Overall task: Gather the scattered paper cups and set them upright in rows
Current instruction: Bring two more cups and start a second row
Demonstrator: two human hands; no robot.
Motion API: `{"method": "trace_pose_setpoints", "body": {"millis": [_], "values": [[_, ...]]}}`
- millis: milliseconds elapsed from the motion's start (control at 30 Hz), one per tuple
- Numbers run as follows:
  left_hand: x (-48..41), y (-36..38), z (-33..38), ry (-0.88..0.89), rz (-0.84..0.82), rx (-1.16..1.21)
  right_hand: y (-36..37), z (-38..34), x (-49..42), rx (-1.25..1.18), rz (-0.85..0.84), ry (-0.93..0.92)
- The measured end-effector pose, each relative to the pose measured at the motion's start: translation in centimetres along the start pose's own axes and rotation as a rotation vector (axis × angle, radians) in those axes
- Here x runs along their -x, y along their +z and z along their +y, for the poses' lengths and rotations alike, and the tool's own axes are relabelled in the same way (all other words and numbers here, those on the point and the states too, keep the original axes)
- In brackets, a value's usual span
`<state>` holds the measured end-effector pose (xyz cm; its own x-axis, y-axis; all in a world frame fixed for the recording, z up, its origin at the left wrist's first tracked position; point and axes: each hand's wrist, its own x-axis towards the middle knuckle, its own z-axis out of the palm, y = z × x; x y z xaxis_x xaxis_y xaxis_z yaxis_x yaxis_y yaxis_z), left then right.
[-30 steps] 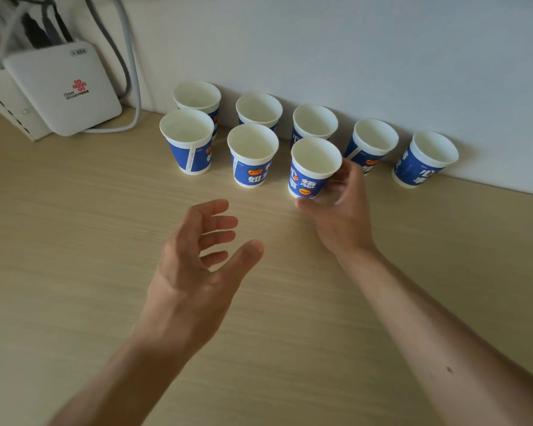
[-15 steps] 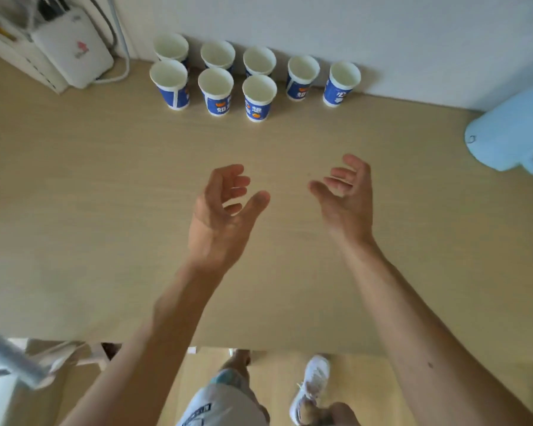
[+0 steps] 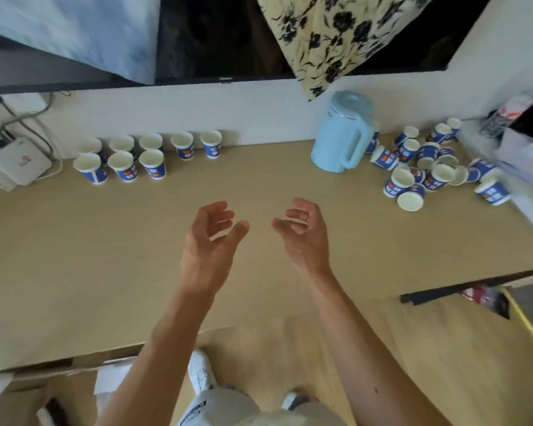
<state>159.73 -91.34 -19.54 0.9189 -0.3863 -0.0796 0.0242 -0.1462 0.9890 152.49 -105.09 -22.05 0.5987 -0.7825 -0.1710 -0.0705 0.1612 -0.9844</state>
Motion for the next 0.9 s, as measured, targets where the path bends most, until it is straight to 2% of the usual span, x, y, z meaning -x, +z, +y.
{"method": "trace_pose_setpoints", "body": {"millis": [267, 533, 700, 900], "values": [[6.1, 13.2, 3.8, 0.047, -0.175, 0.041, -16.0, -2.7, 0.9, -0.006, 0.189, -0.052], [6.2, 22.1, 5.4, 0.046, -0.287, -0.014, -25.6, -2.8, -1.1, -0.016, 0.314, -0.013], [3.3, 28.1, 4.7, 0.014, -0.323, -0.005, -29.1, -2.0, -5.0, 0.035, 0.329, 0.006], [-1.1, 36.1, 4.5, -0.046, -0.355, 0.02, -33.1, -1.9, -11.7, 0.176, 0.238, 0.05]]}}
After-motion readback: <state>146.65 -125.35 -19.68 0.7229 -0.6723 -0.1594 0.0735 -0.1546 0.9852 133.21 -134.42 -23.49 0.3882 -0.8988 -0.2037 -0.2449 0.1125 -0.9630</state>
